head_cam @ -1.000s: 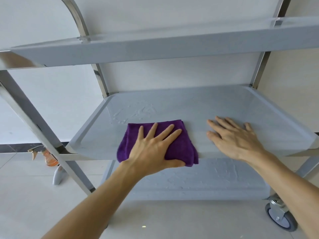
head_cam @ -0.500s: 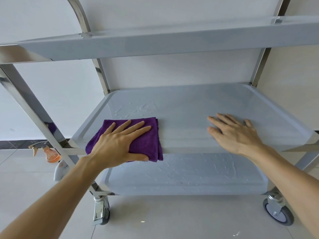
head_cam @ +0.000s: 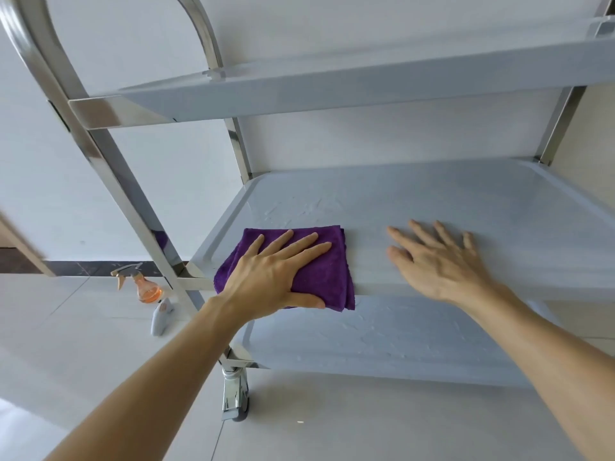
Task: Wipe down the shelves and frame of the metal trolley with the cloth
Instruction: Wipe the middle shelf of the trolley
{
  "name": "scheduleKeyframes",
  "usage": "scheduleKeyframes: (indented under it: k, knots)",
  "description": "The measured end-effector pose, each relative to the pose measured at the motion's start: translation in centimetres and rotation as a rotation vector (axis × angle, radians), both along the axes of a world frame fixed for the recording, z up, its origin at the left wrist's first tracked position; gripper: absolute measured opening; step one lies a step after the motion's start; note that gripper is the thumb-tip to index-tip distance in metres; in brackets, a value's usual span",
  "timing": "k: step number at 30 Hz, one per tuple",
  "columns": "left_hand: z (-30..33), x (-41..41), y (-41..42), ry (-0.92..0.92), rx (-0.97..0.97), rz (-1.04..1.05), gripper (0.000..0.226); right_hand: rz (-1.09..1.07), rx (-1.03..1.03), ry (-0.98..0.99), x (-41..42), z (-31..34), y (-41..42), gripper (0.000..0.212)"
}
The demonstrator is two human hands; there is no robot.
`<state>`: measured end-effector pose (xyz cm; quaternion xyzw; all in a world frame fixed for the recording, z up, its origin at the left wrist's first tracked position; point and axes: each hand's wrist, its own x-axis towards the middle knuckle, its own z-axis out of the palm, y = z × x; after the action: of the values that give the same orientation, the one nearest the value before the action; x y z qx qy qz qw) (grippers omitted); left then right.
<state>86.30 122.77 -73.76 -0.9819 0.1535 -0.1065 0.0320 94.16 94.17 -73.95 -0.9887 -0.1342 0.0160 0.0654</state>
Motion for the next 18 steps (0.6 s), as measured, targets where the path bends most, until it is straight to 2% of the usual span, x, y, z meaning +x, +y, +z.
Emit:
scheduleKeyframes:
  k: [9,18]
  knots:
    - [0.4,-1.8,6.8,0.039,-0.022,0.13,0.1,-0.009,-0.01,-0.026,-0.2,-0.2,0.0,0.058]
    - [-0.7,-1.3,0.9,-0.012,-0.019,0.227,0.107,-0.03,-0.016,0.017,-0.4,0.3,0.7,0.056]
